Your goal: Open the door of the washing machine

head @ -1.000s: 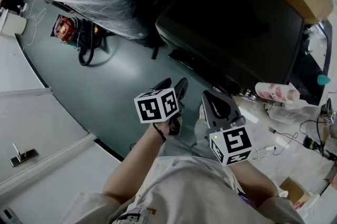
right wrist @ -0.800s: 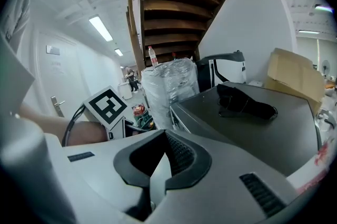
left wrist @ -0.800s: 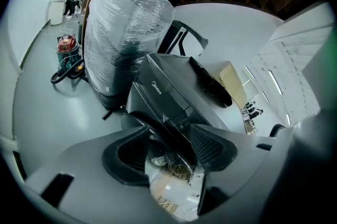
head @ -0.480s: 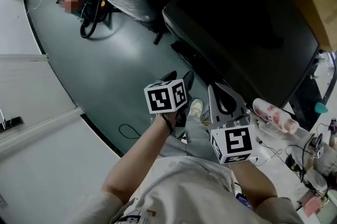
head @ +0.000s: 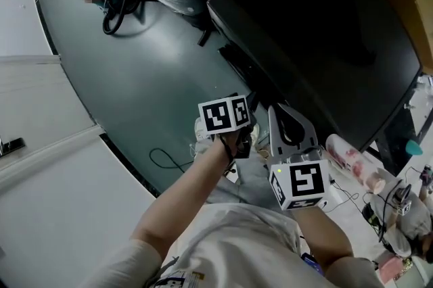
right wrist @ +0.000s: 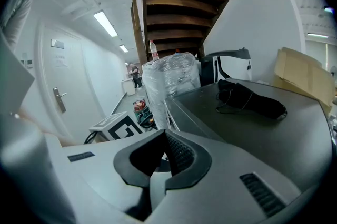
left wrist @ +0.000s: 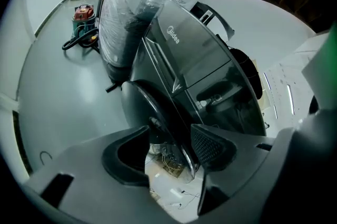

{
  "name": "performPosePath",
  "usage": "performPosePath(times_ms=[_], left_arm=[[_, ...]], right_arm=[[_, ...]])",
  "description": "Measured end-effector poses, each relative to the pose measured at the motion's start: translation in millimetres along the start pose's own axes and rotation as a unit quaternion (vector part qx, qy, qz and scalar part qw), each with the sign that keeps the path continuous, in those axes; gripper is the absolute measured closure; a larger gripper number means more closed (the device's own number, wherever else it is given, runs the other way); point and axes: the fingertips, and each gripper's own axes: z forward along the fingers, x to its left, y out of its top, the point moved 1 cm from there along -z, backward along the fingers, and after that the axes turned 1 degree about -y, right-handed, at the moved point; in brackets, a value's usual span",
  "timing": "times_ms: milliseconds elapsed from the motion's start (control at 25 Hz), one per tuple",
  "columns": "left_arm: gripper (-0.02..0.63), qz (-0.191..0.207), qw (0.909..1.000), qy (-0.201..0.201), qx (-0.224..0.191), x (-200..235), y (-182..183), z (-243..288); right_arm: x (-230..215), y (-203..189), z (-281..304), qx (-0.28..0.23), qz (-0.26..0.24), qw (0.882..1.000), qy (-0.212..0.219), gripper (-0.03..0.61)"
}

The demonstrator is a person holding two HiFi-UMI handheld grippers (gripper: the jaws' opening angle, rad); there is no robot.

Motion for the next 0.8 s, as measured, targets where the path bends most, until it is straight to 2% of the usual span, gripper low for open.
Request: performPosePath(times_ms=[200, 520, 720, 800], left_arm=[[0.371, -0.022, 0.9995, 0.018, 0.017, 8.3, -12.7, 23.1], [0.37, -0.043, 0.9984, 0.025, 0.027, 9.4, -26.8, 47.0], [0.37, -0.026, 0.9992, 0.022, 0.023, 7.0, -23.9, 50.8], [0.37, -0.031, 0.9992, 0.018, 0.02, 7.0, -24.8, 51.3]], right_arm=[[-4.3, -9.0, 8.4, 0.002, -0.021, 1.0, 0.008, 0.552], [-13.6, -23.6, 16.4, 0.012, -0.009, 1.0, 0.013, 0.552], [-14.6, -28.5, 22.5, 0.017, -0.013, 0.999, 0.023, 0.552], [-13.6, -31.1, 24.2, 0.021, -0.013, 0.999, 0.025, 0.552]])
